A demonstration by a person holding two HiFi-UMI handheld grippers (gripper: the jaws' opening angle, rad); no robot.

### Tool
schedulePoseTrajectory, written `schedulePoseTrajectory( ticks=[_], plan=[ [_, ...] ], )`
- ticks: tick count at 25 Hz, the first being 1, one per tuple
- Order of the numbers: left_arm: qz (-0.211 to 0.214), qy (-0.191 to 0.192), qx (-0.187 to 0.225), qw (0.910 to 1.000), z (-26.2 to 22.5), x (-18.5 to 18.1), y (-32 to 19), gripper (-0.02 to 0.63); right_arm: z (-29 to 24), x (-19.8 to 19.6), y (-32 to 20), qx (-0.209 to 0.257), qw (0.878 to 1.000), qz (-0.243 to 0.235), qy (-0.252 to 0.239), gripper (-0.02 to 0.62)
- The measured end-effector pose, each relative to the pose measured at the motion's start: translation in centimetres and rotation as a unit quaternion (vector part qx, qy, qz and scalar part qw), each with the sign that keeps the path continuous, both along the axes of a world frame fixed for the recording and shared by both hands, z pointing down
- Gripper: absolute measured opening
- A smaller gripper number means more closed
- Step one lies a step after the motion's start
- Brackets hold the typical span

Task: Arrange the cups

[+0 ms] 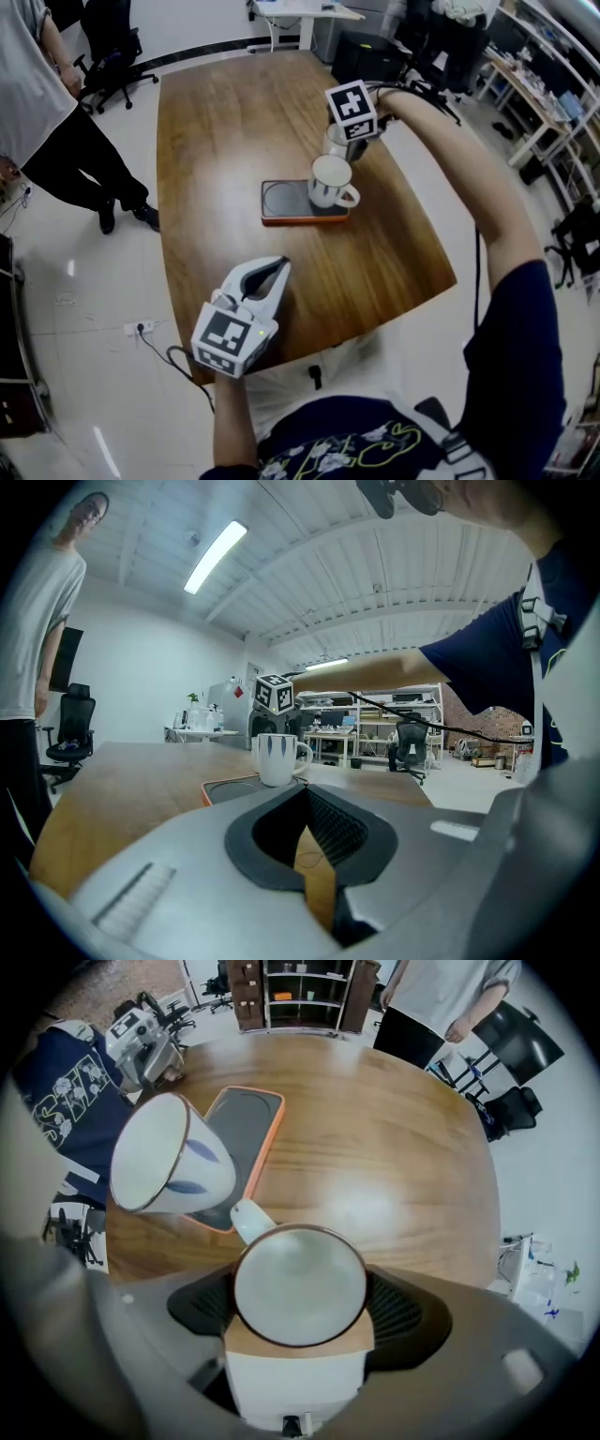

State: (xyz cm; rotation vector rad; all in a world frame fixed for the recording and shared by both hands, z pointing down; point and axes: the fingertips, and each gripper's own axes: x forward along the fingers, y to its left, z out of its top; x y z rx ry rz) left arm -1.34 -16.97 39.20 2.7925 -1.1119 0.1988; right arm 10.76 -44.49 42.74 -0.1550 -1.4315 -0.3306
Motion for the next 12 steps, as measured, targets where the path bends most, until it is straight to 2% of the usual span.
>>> schedulePoseTrajectory(
  ticks=[6, 12],
  plan=[
    [-0.004, 0.003, -0.004, 1.0, 0.0, -0.03, -0.07, 0.002, 0.01, -0.25, -0.08, -0.012, 1.0, -0.022, -0.017, 0.396],
    [-0.003, 0.002, -0.004, 1.0, 0.08, 0.03, -0.04, 0.002, -0.14, -0.2, -0.48, -0.014, 1.0, -0.019, -0.016, 0.394]
  ],
)
